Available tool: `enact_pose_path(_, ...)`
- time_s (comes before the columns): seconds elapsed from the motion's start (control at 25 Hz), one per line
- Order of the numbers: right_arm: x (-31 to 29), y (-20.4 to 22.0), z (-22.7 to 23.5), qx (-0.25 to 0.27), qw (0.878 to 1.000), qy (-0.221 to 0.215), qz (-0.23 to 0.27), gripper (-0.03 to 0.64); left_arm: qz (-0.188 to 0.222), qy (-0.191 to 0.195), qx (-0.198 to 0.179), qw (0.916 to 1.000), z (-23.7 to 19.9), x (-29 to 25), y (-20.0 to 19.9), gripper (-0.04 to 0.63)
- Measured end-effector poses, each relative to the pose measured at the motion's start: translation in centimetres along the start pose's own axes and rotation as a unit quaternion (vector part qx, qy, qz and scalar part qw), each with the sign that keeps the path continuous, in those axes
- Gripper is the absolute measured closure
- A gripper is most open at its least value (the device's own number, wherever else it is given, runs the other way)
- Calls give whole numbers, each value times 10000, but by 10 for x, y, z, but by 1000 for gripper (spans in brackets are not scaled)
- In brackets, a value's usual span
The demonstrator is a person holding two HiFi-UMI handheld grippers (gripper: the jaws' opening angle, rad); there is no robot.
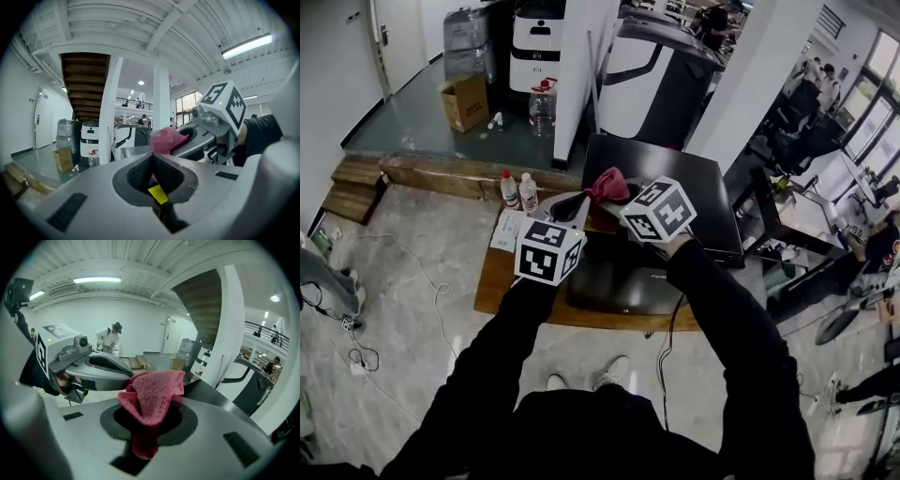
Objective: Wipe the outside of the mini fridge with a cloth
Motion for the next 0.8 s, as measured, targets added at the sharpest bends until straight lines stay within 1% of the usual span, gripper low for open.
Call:
enact_pose_path(0.12, -18, 11, -3, 166, 9992, -51, -361, 526, -47, -27, 97, 9999, -1, 8, 7, 589)
enact_pose_path(0.2, -23, 20, -2, 417, 9976, -11, -545, 526, -55, -31, 88, 9999, 3, 12, 8, 589)
enact_pose_path(0.28, -23, 24, 1, 597, 9963, -20, -622, 526, -56, -49, 73, 9999, 9, 12, 7, 589)
enact_pose_path(0.36, -19, 29, 4, 623, 9959, -92, -643, 528, -68, -77, 62, 9999, 19, 8, 5, 589)
enact_pose_path(0.6, 20, 59, 25, 589, 9962, -125, -626, 528, -110, -60, 55, 9999, 73, -15, -4, 589)
enact_pose_path(0.8, 71, 103, 61, 472, 9968, -17, -641, 528, -157, 43, 54, 9999, 131, -52, -8, 589)
Point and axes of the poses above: the fingertips, and each gripper's own axes: x backward along the fingers, z to its right, y out of its underside, the point moved 4 cm from there along x, backward along the fingers, and after that the axes turned 4 degrees about y, right-handed, at the moved point
